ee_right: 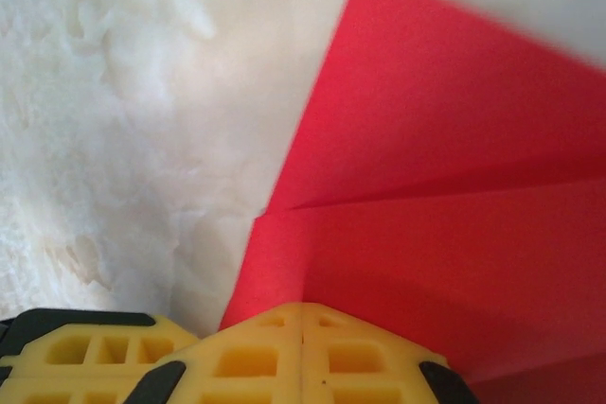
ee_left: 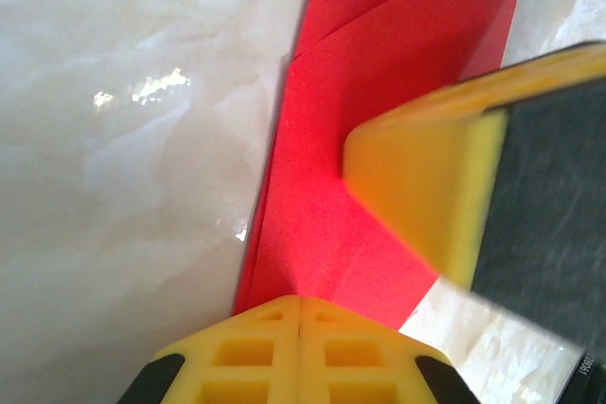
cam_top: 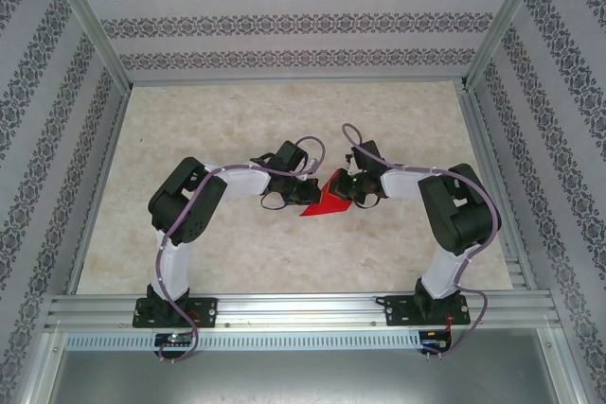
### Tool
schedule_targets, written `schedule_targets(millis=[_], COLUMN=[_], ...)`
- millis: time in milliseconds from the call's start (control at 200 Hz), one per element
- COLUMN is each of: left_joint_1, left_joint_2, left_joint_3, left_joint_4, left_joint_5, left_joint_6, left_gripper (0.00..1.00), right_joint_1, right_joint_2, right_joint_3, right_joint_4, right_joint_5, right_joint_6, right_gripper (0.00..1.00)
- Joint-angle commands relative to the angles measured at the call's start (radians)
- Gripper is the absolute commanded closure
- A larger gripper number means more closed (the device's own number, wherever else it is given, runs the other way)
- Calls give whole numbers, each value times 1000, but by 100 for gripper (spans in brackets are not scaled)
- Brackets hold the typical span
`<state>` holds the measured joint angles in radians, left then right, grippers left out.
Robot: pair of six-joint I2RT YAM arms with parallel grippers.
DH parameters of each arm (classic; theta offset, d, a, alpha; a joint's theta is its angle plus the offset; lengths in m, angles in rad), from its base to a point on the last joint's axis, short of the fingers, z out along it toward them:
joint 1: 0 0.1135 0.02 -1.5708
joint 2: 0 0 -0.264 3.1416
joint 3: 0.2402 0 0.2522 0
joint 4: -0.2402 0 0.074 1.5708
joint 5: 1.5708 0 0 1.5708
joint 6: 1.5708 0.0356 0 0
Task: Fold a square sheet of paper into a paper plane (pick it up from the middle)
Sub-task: Fourth fold the wing at the center of the table.
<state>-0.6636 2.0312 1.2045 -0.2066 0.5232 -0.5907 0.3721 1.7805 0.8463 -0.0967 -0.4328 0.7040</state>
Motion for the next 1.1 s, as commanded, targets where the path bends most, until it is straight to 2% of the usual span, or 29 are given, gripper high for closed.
schedule_targets(millis=[0,160,310,450,624,774,1094], left_joint_1=[-7,-7,-7,-7,-7,-7,-7], left_joint_2=[60,60,60,60,58,60,55], left_joint_3=[-26,-25,-23,-22,-25,-32,-49], left_joint_4=[-136,-134,-133,-135,-139,-143,-159], left_joint_5=[-89,-88,-87,-90,-95,-100,-119], left_joint_6=[23,23,23,25,23,23,35], left_gripper=[100,100,100,100,100,100,100], right_joint_1=[-81,-89,-19,39,42,-12,-190], right_joint_2=[-17,-81,-136,-91,-18,13,5], right_joint_3=[-20,1,1,6,-10,-38,-58], right_joint_4=[-30,-33,-18,5,45,45,61], right_joint_5=[121,114,76,58,41,58,136], right_joint_6=[-38,-50,-43,-9,9,-14,-29], right_gripper=[95,95,94,94,95,95,95])
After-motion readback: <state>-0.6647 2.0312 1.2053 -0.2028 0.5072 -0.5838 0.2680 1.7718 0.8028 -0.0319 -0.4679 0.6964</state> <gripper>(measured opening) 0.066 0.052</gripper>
